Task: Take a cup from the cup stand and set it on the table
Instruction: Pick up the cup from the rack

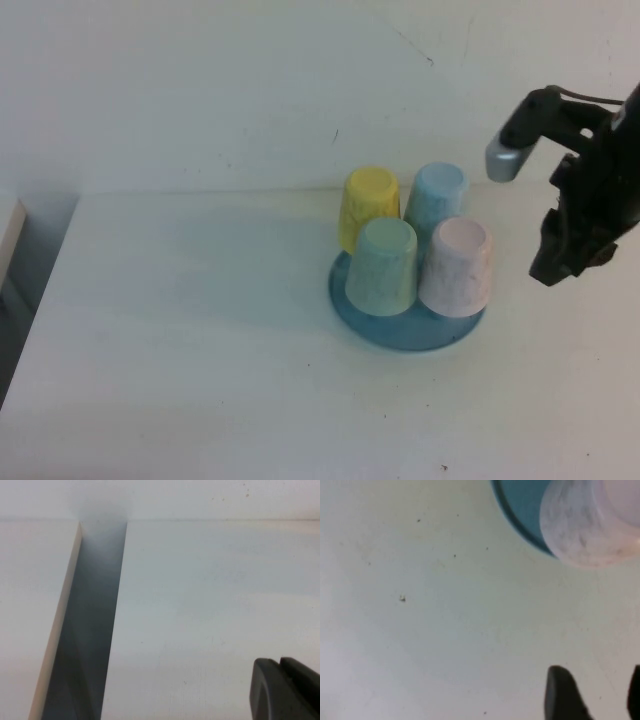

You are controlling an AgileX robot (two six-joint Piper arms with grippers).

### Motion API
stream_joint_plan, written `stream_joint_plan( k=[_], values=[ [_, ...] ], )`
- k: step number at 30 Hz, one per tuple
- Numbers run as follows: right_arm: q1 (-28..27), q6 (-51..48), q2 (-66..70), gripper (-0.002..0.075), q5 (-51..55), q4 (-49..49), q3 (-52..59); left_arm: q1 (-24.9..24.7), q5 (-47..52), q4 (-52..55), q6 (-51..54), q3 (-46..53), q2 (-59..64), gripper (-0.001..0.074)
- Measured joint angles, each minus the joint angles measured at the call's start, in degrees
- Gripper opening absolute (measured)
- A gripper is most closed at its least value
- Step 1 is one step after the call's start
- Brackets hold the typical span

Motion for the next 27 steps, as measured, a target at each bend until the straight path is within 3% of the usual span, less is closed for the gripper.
stream_joint_plan(
  k=[4,8,17,27],
  values=[
    [0.8,-1.4,3.7,0.0433,0.0,0.0,-5.0,0.0,0.0,0.0,0.1,0.0,0.0,-0.0003],
    [1.7,-1.8,6.8,0.0547,0.0,0.0,-9.4,0.0,0.0,0.0,0.1,0.0,0.0,-0.0003],
    [6.2,-1.5,15.3,0.0584,0.2,-3.3,-17.6,0.0,0.0,0.0,0.1,0.0,0.0,-0.0004],
    [6.4,-0.6,19.4,0.0585,0.2,-4.4,-21.0,0.0,0.0,0.0,0.1,0.0,0.0,-0.0004]
  ],
)
